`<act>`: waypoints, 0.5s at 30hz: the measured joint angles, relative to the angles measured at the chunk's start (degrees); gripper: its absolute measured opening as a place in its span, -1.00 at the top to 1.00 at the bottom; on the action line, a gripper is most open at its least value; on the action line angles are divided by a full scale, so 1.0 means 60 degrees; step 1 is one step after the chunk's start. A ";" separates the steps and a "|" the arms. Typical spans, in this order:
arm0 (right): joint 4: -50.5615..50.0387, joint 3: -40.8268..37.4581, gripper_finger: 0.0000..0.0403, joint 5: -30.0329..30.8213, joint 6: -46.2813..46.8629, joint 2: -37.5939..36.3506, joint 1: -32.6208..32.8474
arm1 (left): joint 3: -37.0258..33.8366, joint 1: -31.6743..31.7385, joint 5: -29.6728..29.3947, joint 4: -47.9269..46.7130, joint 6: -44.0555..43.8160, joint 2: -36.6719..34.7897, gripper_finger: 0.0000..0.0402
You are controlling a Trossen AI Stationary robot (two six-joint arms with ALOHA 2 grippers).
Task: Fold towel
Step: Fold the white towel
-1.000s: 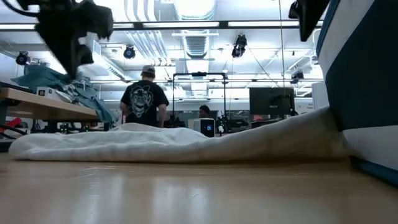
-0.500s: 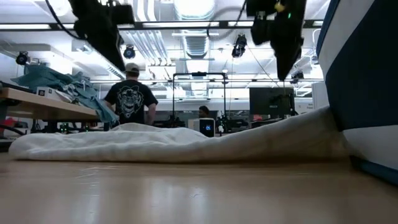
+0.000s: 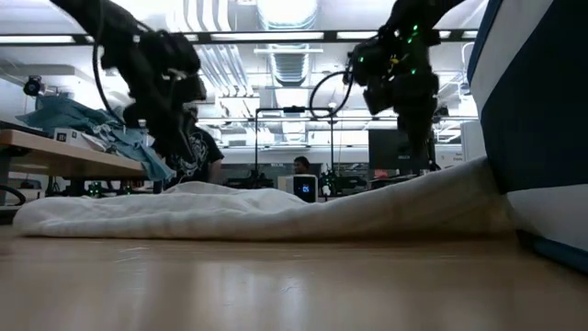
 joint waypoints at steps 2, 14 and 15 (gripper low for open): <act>0.0060 0.0121 0.19 0.0003 0.0024 0.0300 -0.0135 | -0.0323 0.0033 0.0088 0.0717 0.0121 0.0243 0.66; -0.0866 0.1257 0.25 0.0029 0.0860 0.1183 -0.0308 | -0.0720 0.0047 -0.0490 0.2066 0.0278 0.1723 0.79; -0.0949 0.1422 0.26 -0.0002 0.1169 0.1065 -0.0306 | -0.0712 0.0044 -0.0500 0.2064 0.0281 0.1746 0.85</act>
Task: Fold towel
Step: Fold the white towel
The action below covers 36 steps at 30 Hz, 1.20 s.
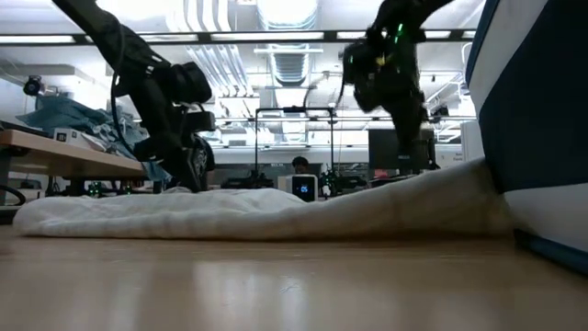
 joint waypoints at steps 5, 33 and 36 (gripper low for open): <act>0.0982 0.0356 0.30 -0.0292 0.1199 -0.0817 0.0609 | 0.0082 -0.0004 -0.0012 -0.0015 -0.0051 -0.0050 0.96; -0.0260 0.0594 0.27 -0.0049 0.1818 -0.0199 0.0780 | 0.0174 -0.0907 -0.1293 0.0652 -0.0128 -0.1341 0.99; -0.1643 0.1593 0.23 0.0017 0.1401 0.0646 0.0178 | 0.0177 -0.0854 -0.1515 0.1553 -0.0501 -0.1296 0.97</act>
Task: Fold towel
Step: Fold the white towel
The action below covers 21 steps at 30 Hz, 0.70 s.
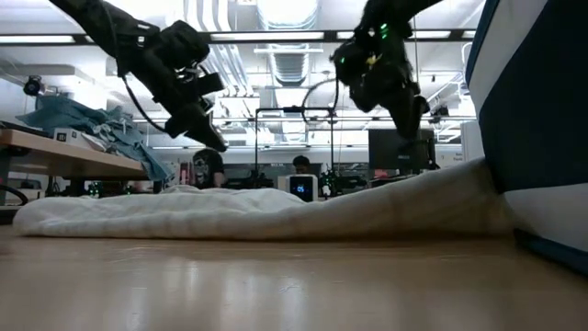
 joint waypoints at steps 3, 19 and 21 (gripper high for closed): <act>-0.0933 0.1068 0.18 0.0053 -0.0578 0.0923 -0.0242 | 0.0007 -0.0008 0.0025 0.0200 0.0194 0.0041 0.96; -0.0562 0.3929 0.25 -0.1414 0.0064 0.1738 0.0060 | -0.0308 0.0001 0.0043 0.0340 0.0471 0.0068 0.93; -0.0414 0.3870 0.27 -0.0895 0.1029 0.1528 0.0740 | -0.0411 0.0001 0.0046 0.0354 0.0287 0.0068 0.94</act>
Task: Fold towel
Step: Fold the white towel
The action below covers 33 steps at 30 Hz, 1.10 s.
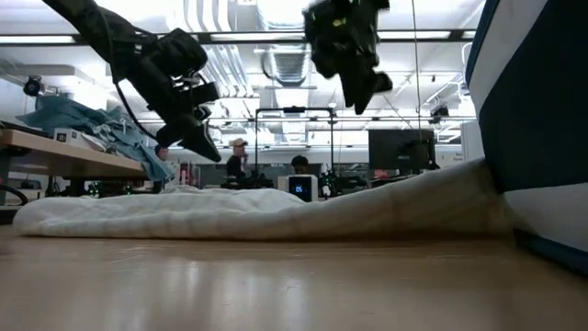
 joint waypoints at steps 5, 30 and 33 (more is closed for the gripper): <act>0.1148 -0.1023 0.32 0.3857 0.1425 -0.0556 0.2352 | -0.0216 0.0000 0.0010 -0.0046 -0.0476 0.0000 0.99; 0.9878 -1.0200 0.93 0.5163 0.0163 -0.3812 0.5129 | -0.0214 -0.0036 0.0032 0.0253 -0.0889 -0.0033 0.99; 0.9920 -1.0466 0.99 0.3355 0.0717 -0.5601 0.5144 | -0.0214 -0.0036 0.0032 0.0264 -0.0883 -0.0036 0.99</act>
